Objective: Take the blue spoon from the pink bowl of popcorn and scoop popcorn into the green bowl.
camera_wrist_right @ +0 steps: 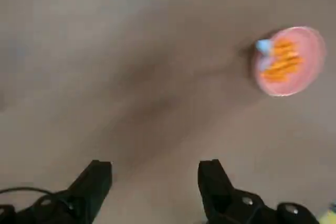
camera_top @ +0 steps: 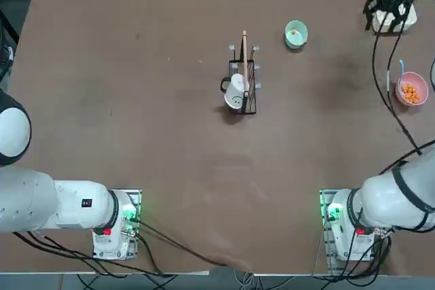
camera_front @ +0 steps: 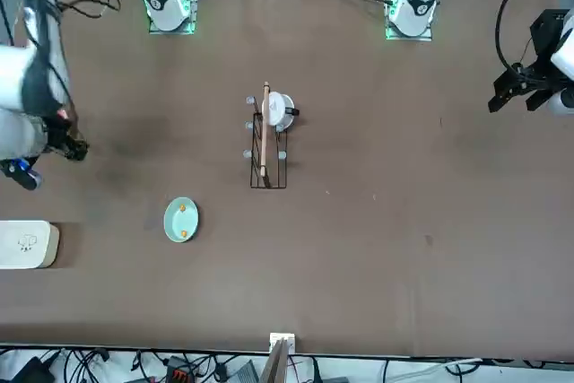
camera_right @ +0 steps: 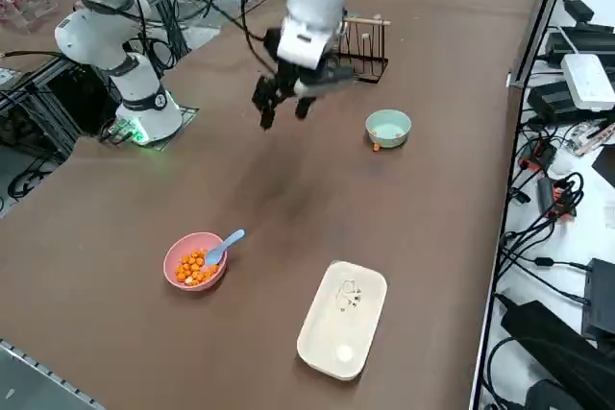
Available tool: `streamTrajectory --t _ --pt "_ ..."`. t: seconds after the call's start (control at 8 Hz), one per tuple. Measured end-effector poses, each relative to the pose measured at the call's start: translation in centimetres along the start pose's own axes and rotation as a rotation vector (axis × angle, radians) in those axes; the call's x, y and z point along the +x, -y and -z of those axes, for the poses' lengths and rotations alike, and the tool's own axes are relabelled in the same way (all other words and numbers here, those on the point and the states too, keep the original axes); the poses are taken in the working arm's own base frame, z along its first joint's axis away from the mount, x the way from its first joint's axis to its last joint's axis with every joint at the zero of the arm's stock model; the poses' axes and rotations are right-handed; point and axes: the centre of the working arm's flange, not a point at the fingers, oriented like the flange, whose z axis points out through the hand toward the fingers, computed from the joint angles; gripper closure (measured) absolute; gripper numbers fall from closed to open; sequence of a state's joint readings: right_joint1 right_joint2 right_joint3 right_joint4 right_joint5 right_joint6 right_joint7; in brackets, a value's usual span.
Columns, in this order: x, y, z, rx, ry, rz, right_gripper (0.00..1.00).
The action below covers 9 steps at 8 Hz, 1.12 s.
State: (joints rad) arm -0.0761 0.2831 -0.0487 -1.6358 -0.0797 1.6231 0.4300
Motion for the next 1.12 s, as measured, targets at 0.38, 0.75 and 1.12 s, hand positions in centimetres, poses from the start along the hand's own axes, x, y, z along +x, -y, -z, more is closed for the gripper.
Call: streamTrajectory --t 0.38,0.75,1.12 --pt "-1.7 0.9 7.2 0.194 -0.072 0.227 0.00" --pt "-8.9 1.3 13.1 0.148 -0.206 0.501 0.00" --pt "-11.9 -0.3 11.7 0.127 -0.211 0.515 0.00"
